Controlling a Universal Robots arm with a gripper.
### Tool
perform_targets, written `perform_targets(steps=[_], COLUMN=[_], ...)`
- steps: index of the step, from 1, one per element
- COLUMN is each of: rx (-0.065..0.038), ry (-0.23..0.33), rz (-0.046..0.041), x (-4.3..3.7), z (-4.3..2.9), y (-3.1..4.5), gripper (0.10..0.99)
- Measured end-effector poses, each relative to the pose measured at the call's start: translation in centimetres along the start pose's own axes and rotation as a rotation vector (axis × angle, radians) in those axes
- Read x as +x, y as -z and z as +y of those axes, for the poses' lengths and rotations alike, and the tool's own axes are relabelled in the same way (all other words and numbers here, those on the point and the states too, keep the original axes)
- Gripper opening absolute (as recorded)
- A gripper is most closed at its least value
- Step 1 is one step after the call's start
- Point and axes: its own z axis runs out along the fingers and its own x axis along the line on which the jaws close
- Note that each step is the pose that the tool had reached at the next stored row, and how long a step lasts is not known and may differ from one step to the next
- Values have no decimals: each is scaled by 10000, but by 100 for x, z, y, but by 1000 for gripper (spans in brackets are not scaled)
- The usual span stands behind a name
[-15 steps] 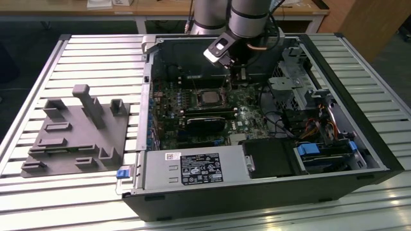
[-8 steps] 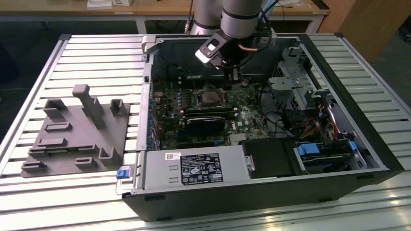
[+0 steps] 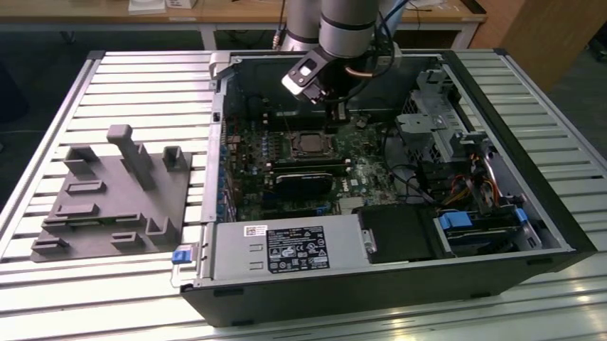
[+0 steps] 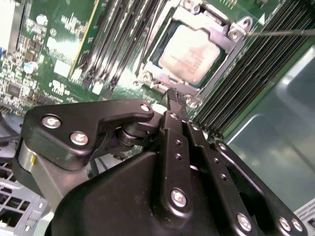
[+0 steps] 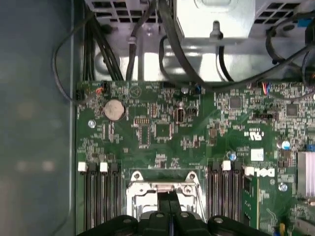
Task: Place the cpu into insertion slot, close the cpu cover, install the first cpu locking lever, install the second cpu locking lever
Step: 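Close the cpu cover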
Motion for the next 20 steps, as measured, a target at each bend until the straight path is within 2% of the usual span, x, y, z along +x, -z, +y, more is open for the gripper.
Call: perform_targets(steps=[10,17,20], rx=[1,1,6], ry=[-20,20,471], rz=[-2,0,3], x=[-5,-4,-4], z=[-209,-215,-216], y=[-58,-60,-60], gripper=[106,106,106])
